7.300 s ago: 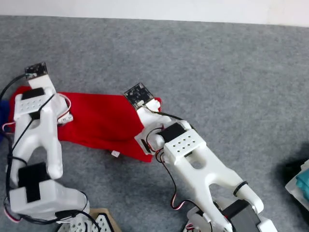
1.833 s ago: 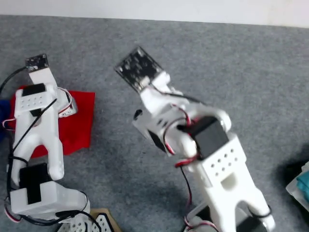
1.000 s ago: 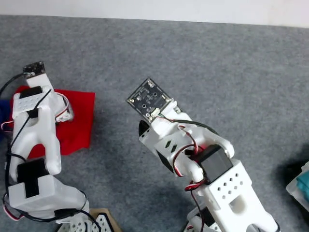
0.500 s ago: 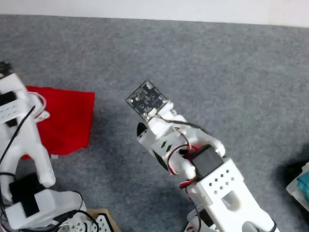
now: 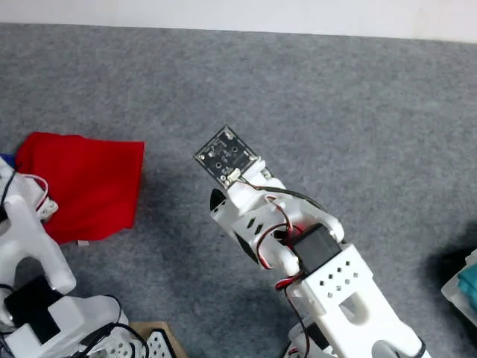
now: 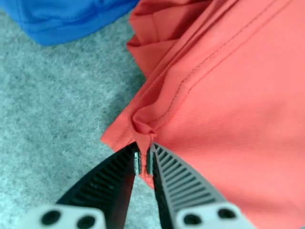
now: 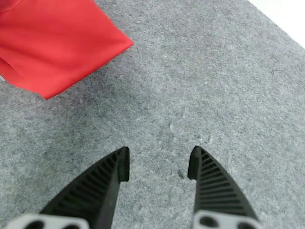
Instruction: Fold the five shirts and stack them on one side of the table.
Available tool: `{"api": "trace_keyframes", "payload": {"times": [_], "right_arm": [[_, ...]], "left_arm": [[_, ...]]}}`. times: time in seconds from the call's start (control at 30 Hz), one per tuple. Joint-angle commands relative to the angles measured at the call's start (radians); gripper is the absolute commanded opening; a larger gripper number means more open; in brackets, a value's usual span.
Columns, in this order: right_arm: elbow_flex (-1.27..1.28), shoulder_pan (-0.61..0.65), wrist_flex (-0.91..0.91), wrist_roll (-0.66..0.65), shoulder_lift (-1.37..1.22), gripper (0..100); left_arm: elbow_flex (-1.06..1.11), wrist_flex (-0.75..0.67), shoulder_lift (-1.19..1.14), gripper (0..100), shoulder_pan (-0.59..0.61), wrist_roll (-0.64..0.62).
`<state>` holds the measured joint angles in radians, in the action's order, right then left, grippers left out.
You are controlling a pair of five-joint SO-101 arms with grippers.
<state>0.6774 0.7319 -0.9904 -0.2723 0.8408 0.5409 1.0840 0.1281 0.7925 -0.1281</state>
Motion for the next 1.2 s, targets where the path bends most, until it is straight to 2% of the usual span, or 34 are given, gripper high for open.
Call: {"api": "trace_keyframes", "payload": {"times": [0.0, 0.17, 0.23, 0.3, 0.43, 0.53, 0.67, 0.8, 0.93, 1.03, 1.17], "right_arm": [[-0.010, -0.010, 0.018, 0.060, 0.013, 20.7], [-0.013, -0.005, 0.018, 0.087, 0.013, 20.7], [-0.013, -0.004, 0.018, 0.087, 0.013, 20.7], [-0.010, -0.004, 0.018, 0.087, 0.013, 20.7], [-0.007, -0.004, 0.018, 0.087, 0.012, 20.8], [-0.007, -0.004, 0.018, 0.089, 0.012, 20.8], [-0.007, -0.004, 0.018, 0.091, 0.012, 20.8], [-0.007, -0.005, 0.021, 0.173, 0.012, 20.9], [0.038, -0.005, 0.090, 0.195, 0.010, 20.9], [0.091, 0.001, 0.148, 0.195, 0.010, 20.9], [0.134, 0.025, 0.180, 0.195, 0.012, 20.9]], "left_arm": [[0.067, -0.097, 0.039, 1, 0.038, 0.009], [0.117, -0.164, 0.039, 1, 0.061, 0.009], [0.101, -0.160, 0.041, 3, 0.077, 0.057], [0.073, -0.153, 0.041, 10, 0.081, 0.107], [0.064, -0.101, 0.048, 25, 0.082, 0.109], [0.064, -0.101, 0.048, 29, 0.094, 0.112], [0.027, -0.098, 0.048, 29, 0.131, 0.112], [-0.028, -0.091, 0.048, 29, 0.186, 0.112], [-0.110, -0.044, 0.039, 29, 0.222, 0.112], [-0.133, -0.052, 0.036, 27, 0.196, 0.112], [-0.139, -0.074, -0.016, 19, 0.101, 0.112]]}}
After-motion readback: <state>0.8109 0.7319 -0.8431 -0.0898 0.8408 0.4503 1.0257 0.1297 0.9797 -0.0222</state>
